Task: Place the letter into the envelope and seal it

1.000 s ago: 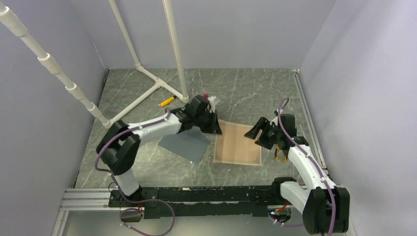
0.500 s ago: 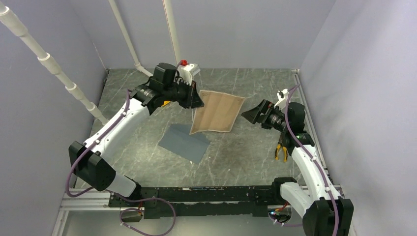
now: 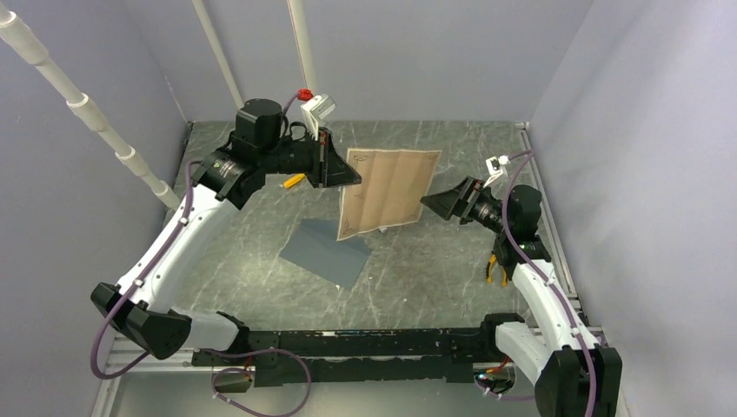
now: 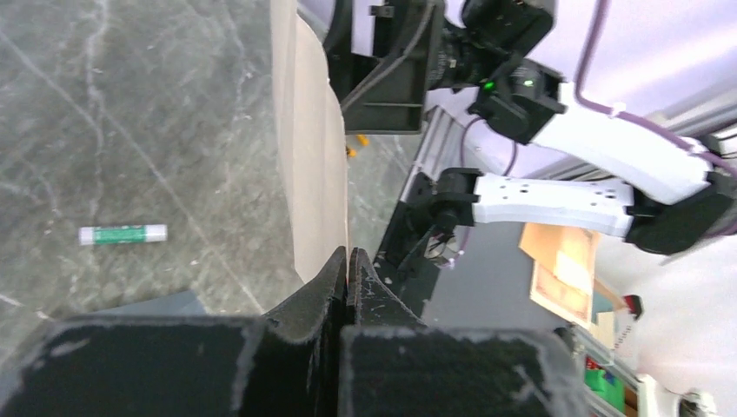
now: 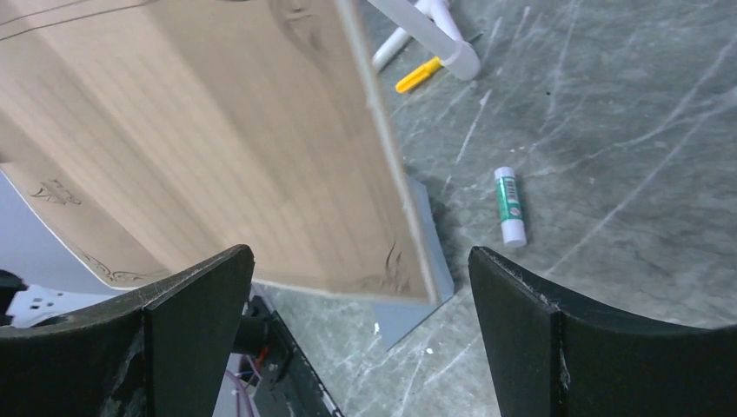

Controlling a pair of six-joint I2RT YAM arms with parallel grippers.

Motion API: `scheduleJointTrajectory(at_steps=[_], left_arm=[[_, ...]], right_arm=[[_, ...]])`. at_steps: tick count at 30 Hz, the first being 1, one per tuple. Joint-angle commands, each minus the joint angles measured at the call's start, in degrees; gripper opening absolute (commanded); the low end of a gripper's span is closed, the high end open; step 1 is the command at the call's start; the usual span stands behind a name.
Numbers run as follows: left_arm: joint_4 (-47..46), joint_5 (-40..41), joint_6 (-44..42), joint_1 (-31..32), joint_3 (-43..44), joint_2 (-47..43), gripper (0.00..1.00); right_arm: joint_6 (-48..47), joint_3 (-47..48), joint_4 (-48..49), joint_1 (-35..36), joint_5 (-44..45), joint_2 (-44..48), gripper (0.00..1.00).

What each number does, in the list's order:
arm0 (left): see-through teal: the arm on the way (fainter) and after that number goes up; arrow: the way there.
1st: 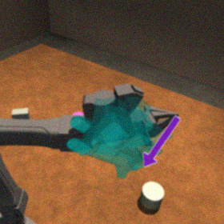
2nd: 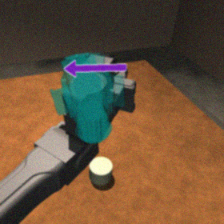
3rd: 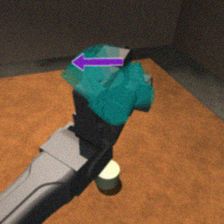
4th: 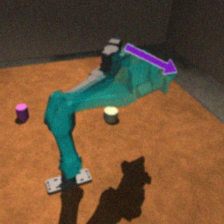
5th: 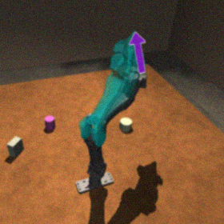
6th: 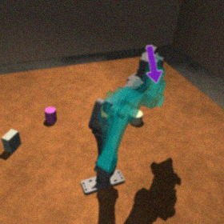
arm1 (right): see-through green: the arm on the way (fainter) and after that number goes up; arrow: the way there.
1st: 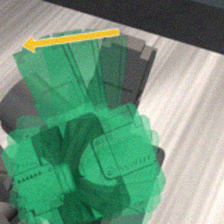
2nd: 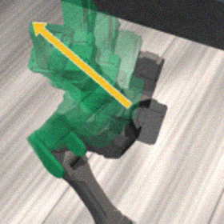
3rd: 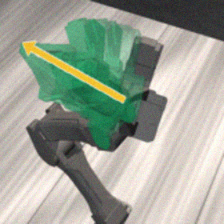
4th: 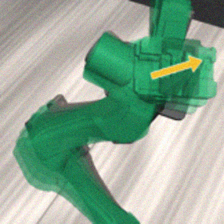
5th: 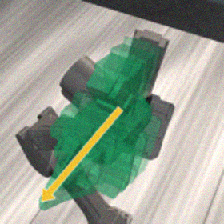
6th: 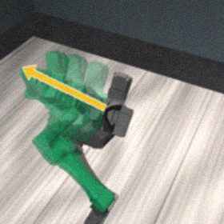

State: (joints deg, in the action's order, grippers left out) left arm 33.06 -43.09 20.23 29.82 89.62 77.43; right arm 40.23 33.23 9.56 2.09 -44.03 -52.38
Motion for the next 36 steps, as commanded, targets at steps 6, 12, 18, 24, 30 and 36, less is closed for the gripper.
scheduleJointTrajectory(at_steps=[6, 12, 18, 24, 30, 36], left_arm=[[-4.66, -6.94, 5.82, -0.12, -0.08, -4.52, 0.02], [-3.69, -4.37, 5.00, -0.12, -0.79, -5.95, 0.02], [-1.15, 3.22, 3.67, -0.12, -0.90, -6.14, 0.02], [-0.10, 8.42, 3.46, -0.17, -1.68, -5.28, 0.02], [-1.13, 9.78, 4.23, -0.12, -2.92, -3.60, 0.02], [-2.98, 9.28, 5.57, -0.12, -4.96, -2.64, 0.62]], right_arm=[[5.83, -3.08, 15.09, 1.41, -2.77, 5.30, 1.00], [10.15, -4.23, 20.25, 1.52, -6.64, 6.39, 0.84], [13.56, -6.06, 23.44, 1.58, -8.13, 10.07, 0.54], [10.57, -3.76, 16.91, 1.68, -7.14, 12.45, 0.30], [9.57, -0.35, 12.84, 1.94, -5.36, 11.40, 0.00], [7.76, 6.28, 1.80, 2.31, -0.66, 9.01, 0.00]])
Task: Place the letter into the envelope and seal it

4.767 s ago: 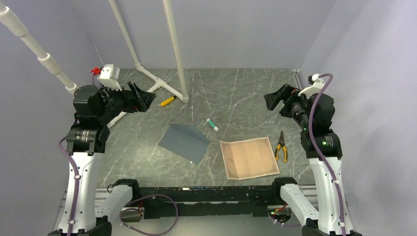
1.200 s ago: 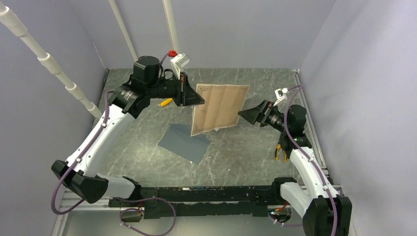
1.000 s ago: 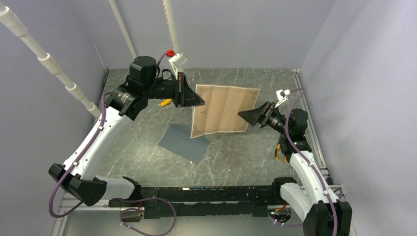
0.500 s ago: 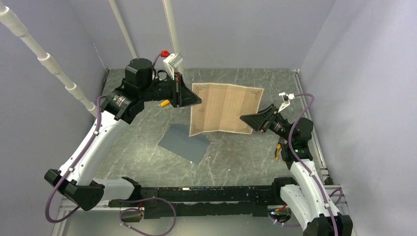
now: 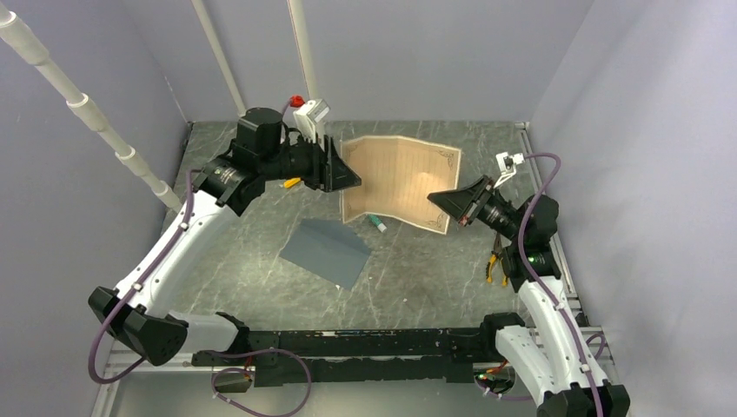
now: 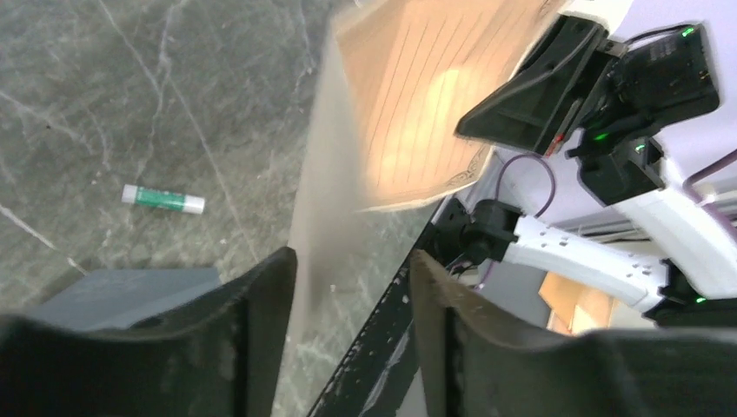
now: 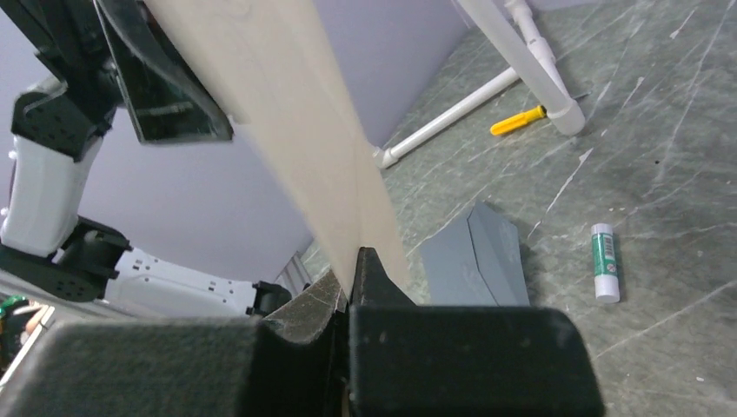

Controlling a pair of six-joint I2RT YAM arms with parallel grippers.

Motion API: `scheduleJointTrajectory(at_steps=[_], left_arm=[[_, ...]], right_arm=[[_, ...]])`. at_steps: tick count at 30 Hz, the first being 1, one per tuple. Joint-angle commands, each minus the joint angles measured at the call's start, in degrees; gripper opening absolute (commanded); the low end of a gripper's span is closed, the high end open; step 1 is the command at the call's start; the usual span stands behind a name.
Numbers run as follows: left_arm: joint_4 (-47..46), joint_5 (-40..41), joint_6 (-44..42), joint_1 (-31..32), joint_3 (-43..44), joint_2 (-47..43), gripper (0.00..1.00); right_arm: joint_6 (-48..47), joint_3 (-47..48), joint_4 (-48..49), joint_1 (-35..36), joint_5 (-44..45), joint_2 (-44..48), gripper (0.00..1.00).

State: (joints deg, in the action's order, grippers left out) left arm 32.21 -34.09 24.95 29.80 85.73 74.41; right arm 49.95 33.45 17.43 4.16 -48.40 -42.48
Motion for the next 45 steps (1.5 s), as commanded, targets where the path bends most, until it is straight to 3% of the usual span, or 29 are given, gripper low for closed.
scheduleJointTrajectory(at_steps=[1, 2, 4, 7, 12, 16, 19, 27, 33, 37, 40, 45], left_arm=[[-2.60, 0.11, 1.07, -0.14, -1.66, 0.13, 0.74], [-3.15, 0.33, 1.33, -0.10, -2.37, -0.42, 0.83], [-4.87, 2.02, 1.94, -0.09, -4.63, -2.58, 0.92], [-7.58, 6.88, 2.30, -0.10, -8.65, -7.07, 0.93], [-4.39, 21.92, 3.74, -0.09, -9.92, -13.27, 0.93], [-2.08, 35.59, 5.10, -0.09, -11.05, -16.37, 0.93], [-0.18, 38.75, 7.31, -0.30, -10.97, -15.84, 0.93], [-2.09, 22.47, 13.29, -3.55, -9.81, -5.32, 0.93], [-11.08, 8.41, 19.24, -6.79, -10.91, 1.33, 0.93], [-24.50, -7.30, 28.46, -6.68, -11.86, 5.94, 0.88], [-43.33, -16.70, 39.02, -4.88, -13.26, 9.86, 0.84], [-62.19, -22.54, 52.16, -2.39, -12.45, 13.61, 0.86]], right_arm=[[-1.92, 6.83, -7.11, 0.24, 3.97, -1.14, 0.00], [-1.92, 7.91, -7.99, 0.24, 3.89, -1.42, 0.00], [-2.86, 10.00, -10.32, 0.27, 4.26, -1.67, 0.00], [-5.44, 13.70, -14.06, 0.25, 5.22, -2.54, 0.00], [-6.16, 19.19, -15.86, 0.25, 6.30, -4.54, 0.00], [-1.28, 20.76, -9.53, 0.31, 5.30, -5.30, 0.00], [4.54, 22.25, -2.05, 0.31, 1.83, -6.79, 0.00], [14.63, 28.69, 12.93, 0.41, -4.88, -7.39, 0.00], [17.44, 31.38, 17.93, 0.49, -5.23, -5.14, 0.00], [22.73, 30.22, 22.77, 0.54, -2.12, -4.13, 0.00], [29.36, 28.28, 30.25, 0.64, 0.04, -4.49, 0.00], [31.43, 26.90, 30.90, 0.75, 1.03, -4.05, 0.00]])
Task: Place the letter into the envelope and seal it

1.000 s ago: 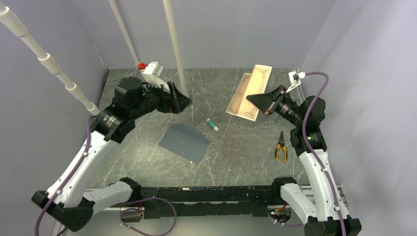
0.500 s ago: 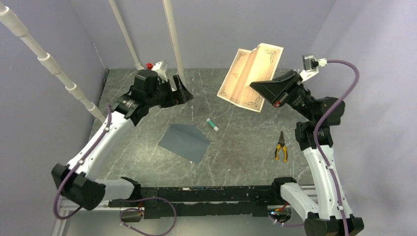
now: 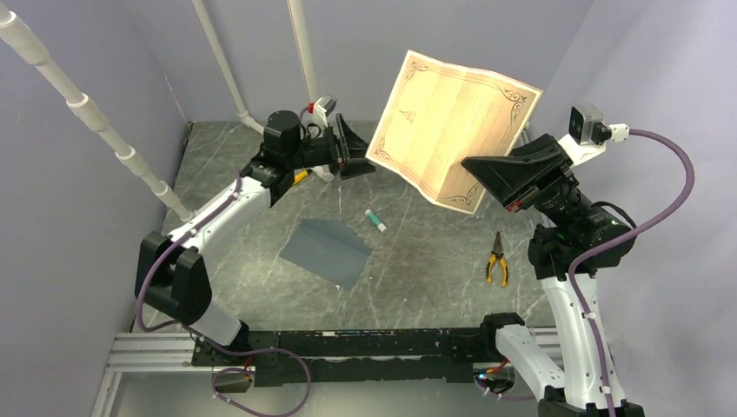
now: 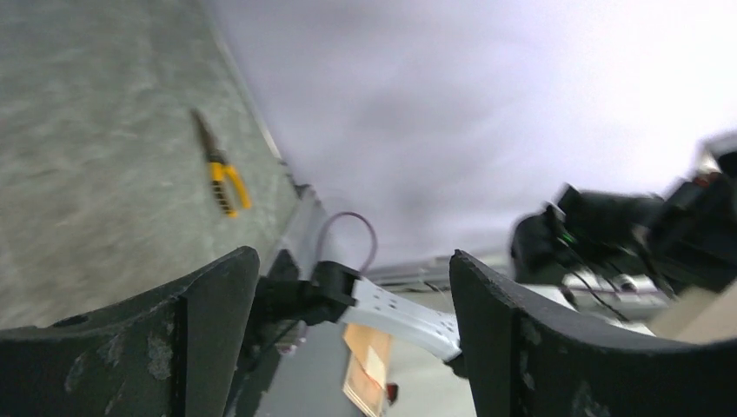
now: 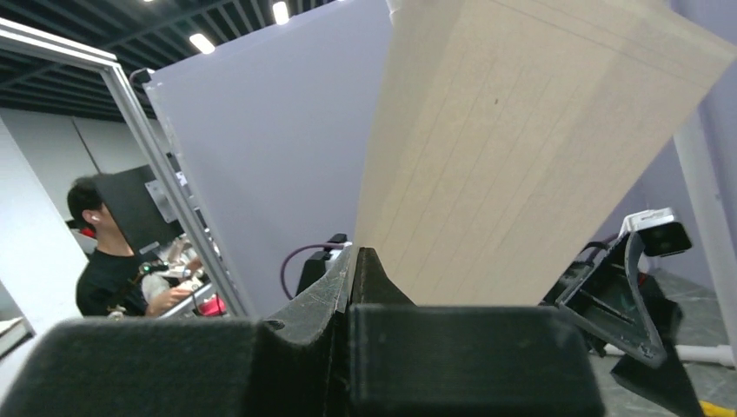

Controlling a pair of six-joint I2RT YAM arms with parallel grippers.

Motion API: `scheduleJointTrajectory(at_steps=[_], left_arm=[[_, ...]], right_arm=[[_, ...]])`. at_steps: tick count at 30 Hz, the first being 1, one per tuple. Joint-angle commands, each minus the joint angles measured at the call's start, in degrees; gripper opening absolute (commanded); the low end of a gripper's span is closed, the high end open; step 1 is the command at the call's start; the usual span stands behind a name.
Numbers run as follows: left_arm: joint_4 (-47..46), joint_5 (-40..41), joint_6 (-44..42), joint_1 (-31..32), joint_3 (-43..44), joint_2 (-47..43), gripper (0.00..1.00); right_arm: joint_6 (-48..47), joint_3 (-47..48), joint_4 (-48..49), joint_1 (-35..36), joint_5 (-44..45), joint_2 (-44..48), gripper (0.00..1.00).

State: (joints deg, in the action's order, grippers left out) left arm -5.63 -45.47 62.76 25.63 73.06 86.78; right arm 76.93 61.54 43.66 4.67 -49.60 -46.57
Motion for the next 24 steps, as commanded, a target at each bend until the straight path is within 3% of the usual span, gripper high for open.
scheduleJointTrajectory(at_steps=[1, 5, 11, 16, 24], left_arm=[[-30.42, -11.89, 17.78, 2.06, -0.20, 1.74, 0.86], [-47.52, -13.35, 29.28, 3.68, -0.20, 4.02, 0.87], [-61.43, -14.47, 36.42, 6.59, 1.66, 5.79, 0.87], [-60.61, -14.35, 34.16, 6.84, 1.84, 3.41, 0.88], [-48.21, -13.02, 22.37, 6.97, 0.67, -2.63, 0.91]], right_arm=[[4.46, -1.63, 4.38, 0.25, 2.50, 0.33, 0.00], [5.76, -3.09, 5.24, 0.29, 3.55, 0.73, 0.00], [7.45, -4.31, 6.39, 0.45, 3.96, -0.49, 0.00], [7.89, -5.90, 6.68, 1.11, 4.25, -1.16, 0.00], [1.83, -9.14, 0.10, 4.72, 5.06, -0.82, 0.00]])
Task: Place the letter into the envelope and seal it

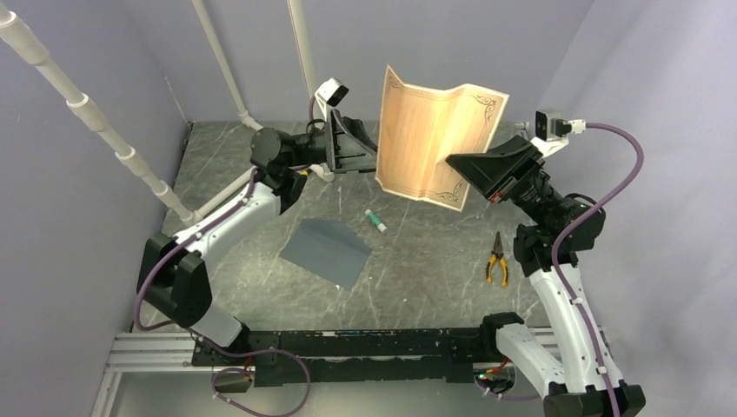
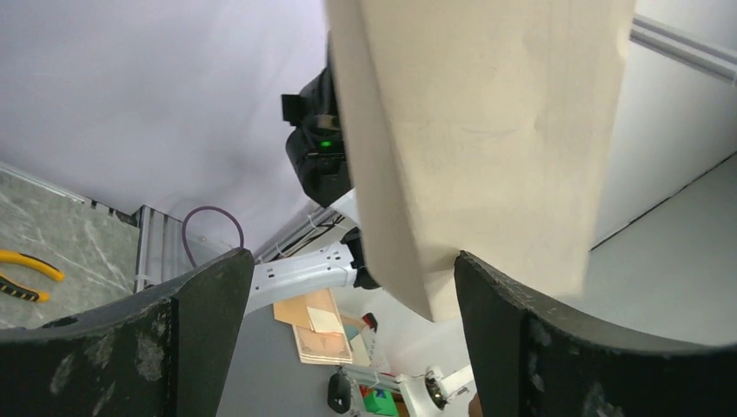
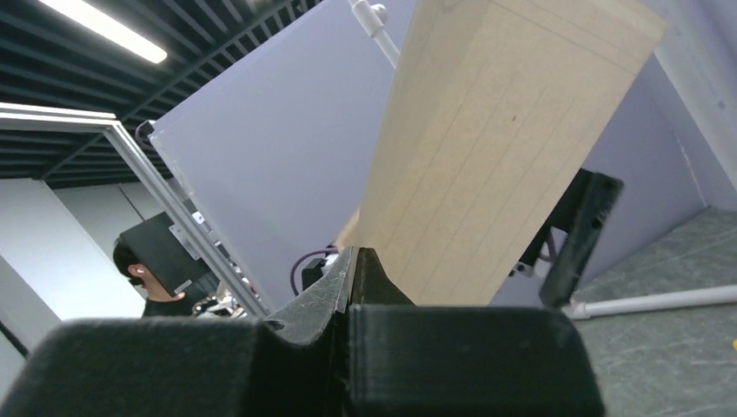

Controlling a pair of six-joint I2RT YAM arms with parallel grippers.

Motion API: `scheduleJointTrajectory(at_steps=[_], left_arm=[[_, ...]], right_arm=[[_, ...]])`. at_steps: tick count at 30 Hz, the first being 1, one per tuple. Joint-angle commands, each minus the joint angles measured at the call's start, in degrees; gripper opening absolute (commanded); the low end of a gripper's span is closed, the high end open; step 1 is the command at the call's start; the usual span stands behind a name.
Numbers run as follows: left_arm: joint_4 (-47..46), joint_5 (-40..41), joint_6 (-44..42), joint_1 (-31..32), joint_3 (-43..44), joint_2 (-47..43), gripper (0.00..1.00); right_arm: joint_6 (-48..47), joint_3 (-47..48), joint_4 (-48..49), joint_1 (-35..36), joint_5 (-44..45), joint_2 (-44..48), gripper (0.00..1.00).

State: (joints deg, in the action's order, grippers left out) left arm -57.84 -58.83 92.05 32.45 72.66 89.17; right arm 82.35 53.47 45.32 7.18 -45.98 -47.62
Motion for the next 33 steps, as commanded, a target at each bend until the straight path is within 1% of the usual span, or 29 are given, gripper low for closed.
scheduleJointTrajectory(at_steps=[1, 5, 7, 9, 13, 17, 20, 22, 25, 28, 30, 33], left_arm=[[5.27, 0.59, -7.99, 0.20, 1.08, -5.53, 0.91], [6.70, 0.81, -9.45, 0.25, 1.03, -6.94, 0.91], [8.82, 0.86, -10.72, 0.25, 0.76, -7.93, 0.90], [12.82, 1.42, -14.52, 0.18, 0.07, -9.83, 0.90], [21.96, 3.47, -21.93, 0.25, -1.26, -13.58, 0.92], [26.56, 4.95, -25.35, 0.34, -2.02, -15.42, 0.92], [31.22, 5.60, -28.52, 0.34, -0.78, -16.24, 0.91], [36.76, 6.84, -32.17, 0.34, 0.58, -17.17, 0.91], [50.32, 11.80, -39.74, 0.34, 2.93, -18.82, 0.92], [62.17, 18.50, -46.79, 0.34, 5.62, -19.70, 0.93], [66.74, 21.50, -49.97, 0.34, 6.56, -19.73, 0.93], [69.31, 21.75, -52.16, 0.34, 7.58, -19.61, 0.93]], right_arm=[[-4.64, -1.31, -2.21, 3.27, 1.60, -0.22, 0.00], [-10.81, -1.03, -6.53, 9.33, 2.24, -1.87, 0.00], [-13.26, -1.07, -8.87, 11.43, 2.78, -2.27, 0.00], [-14.55, -1.57, -10.29, 12.00, 3.41, -2.31, 0.00], [-14.33, -3.00, -8.75, 12.59, 3.96, -3.09, 0.00], [-13.62, -3.49, -4.48, 14.18, 4.89, -5.26, 0.00], [-14.19, -2.85, -2.30, 16.00, 5.70, -8.29, 0.00], [-14.07, -2.96, -0.29, 17.19, 5.89, -10.14, 0.00], [-13.05, -3.85, 4.77, 18.21, 6.13, -12.66, 0.00], [-10.50, -4.82, 14.11, 18.94, 5.79, -15.34, 0.00], [-8.74, -4.68, 19.00, 19.39, 5.68, -17.16, 0.00], [-6.60, -3.74, 24.51, 19.87, 5.01, -19.79, 0.00]])
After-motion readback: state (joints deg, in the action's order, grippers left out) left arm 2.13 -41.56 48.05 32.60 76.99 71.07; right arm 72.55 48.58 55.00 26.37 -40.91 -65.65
